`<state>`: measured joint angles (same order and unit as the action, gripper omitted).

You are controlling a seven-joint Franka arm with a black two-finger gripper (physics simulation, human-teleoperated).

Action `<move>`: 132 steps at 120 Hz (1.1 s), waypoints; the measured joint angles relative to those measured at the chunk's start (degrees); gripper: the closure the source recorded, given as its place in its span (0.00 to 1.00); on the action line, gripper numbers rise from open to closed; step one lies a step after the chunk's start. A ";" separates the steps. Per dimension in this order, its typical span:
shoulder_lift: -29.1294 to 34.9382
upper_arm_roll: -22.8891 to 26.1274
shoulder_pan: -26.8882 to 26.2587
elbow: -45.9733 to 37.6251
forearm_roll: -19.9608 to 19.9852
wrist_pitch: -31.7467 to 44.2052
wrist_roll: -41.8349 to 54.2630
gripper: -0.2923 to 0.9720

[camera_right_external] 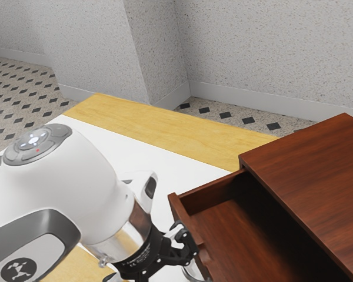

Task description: Pull the drawer handle with one arm to open the drawer

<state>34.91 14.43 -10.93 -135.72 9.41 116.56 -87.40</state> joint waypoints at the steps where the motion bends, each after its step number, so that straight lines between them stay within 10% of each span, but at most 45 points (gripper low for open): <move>1: 0.01 0.00 -0.01 0.00 0.00 -0.02 0.00 0.41; 80: 0.81 -0.27 -0.59 8.52 -0.06 -2.63 0.23 0.41; 105: -12.40 -4.33 -5.48 38.90 -1.15 -26.72 0.23 0.31; 132: -17.31 -1.86 -10.65 46.70 -9.68 -43.39 0.32 0.26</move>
<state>17.61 12.56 -21.58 -89.02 -0.27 73.17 -87.07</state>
